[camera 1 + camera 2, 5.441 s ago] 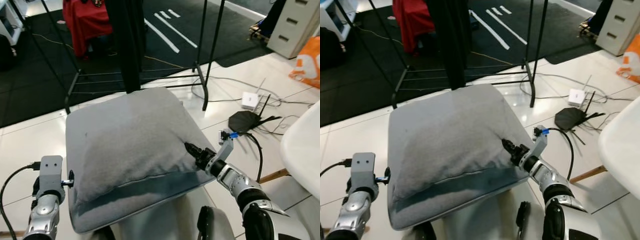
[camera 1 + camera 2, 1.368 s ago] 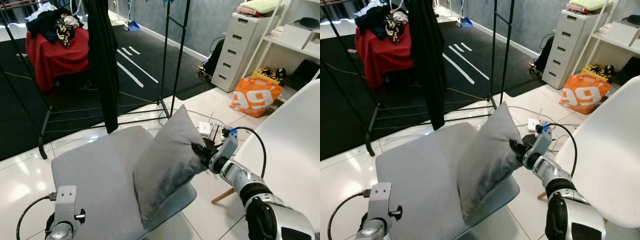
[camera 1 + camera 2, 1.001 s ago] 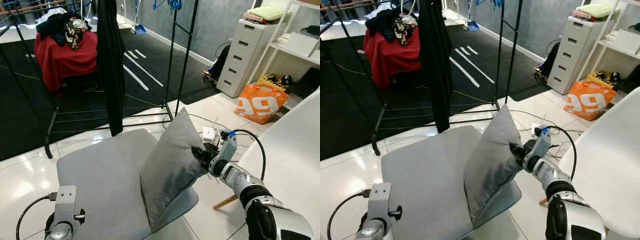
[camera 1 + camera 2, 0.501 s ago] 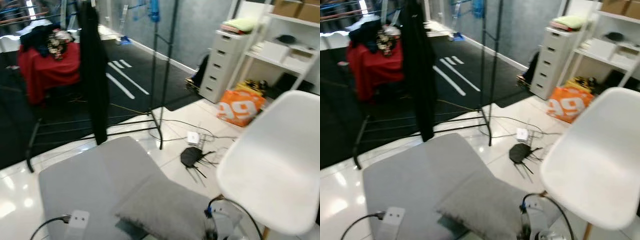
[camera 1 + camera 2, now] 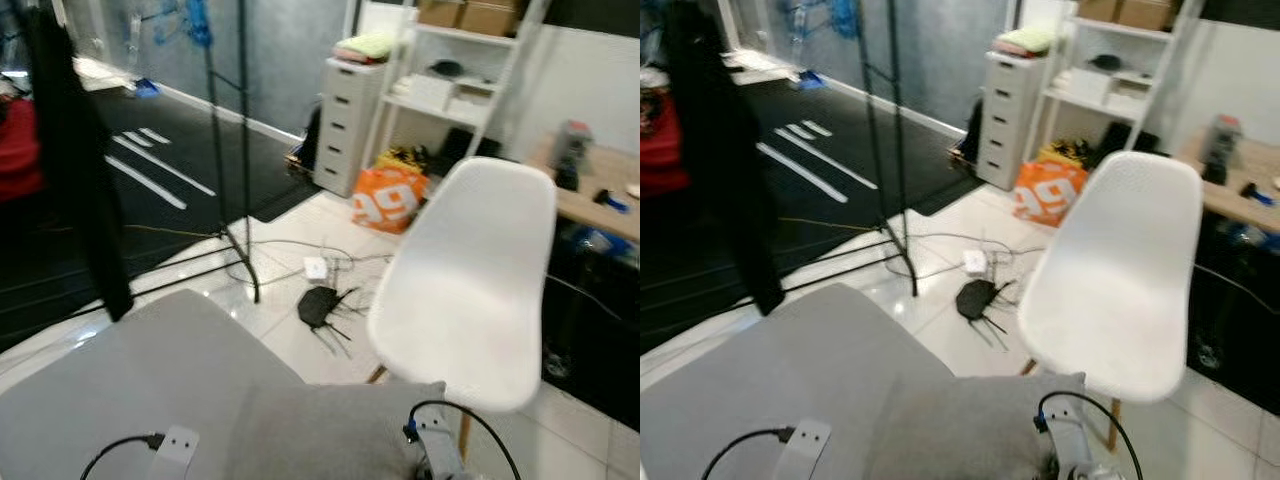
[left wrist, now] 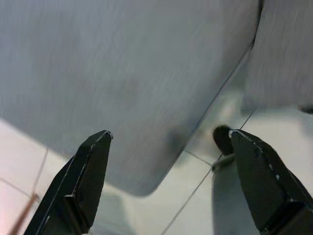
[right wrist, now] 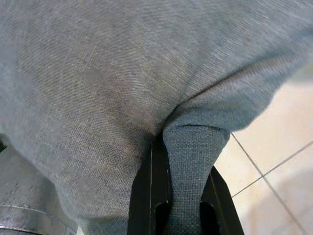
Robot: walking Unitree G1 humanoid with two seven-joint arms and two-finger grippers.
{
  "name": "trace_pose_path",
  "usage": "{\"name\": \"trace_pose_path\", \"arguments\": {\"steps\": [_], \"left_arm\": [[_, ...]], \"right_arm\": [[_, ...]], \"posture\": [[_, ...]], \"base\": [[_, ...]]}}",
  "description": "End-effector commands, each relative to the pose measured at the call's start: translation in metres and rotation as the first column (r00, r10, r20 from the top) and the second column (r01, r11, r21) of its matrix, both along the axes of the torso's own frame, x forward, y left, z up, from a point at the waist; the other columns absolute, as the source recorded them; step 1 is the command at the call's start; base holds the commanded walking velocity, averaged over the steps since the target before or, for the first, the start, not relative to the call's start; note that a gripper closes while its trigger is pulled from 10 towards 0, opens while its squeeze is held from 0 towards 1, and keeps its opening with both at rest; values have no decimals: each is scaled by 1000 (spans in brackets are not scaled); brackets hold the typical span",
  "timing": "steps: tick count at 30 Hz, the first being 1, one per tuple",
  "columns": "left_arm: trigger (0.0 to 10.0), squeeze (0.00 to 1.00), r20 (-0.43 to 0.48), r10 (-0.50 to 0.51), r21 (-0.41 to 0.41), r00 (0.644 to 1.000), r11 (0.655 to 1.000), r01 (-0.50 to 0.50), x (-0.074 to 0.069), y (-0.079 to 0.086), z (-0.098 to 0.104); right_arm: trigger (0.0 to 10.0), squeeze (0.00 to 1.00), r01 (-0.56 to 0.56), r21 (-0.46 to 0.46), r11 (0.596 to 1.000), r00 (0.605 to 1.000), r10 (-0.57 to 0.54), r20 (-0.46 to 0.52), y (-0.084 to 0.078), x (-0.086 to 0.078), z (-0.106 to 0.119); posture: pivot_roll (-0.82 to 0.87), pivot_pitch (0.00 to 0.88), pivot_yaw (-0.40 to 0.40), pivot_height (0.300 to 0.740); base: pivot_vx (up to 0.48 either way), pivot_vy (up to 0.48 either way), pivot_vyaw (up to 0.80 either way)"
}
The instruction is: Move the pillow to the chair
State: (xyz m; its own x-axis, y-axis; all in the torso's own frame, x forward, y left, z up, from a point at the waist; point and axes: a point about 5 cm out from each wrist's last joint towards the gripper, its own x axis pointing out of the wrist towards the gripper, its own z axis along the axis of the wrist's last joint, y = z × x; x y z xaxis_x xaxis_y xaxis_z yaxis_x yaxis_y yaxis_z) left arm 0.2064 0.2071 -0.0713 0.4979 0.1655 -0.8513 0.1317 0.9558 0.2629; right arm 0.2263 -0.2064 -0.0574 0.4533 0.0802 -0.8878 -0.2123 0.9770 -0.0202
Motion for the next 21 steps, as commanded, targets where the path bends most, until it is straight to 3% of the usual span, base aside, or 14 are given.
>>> {"name": "trace_pose_path", "arguments": {"steps": [1, 14, 21], "left_arm": [[10000, 0, -4, -29, -3, 1000, 1000, 29, 2, -9, 0], [10000, 0, 10, -43, -2, 999, 999, 43, 9, -14, 3], [10000, 0, 20, -28, 0, 999, 1000, 28, 9, -7, 4]], "right_arm": [[10000, 0, 54, -10, 998, 998, -54, 44, -7, 7, 6], [10000, 0, 92, -6, 996, 994, -92, 67, -6, 9, 6], [10000, 0, 105, -6, 994, 991, -104, 81, -6, 9, 6]], "posture": [[-122, 35, -60, 738], [-125, 37, -50, 738], [-123, 41, -49, 738]], "base": [[0, 0, -694], [0, 0, -695], [0, 0, -696]]}}
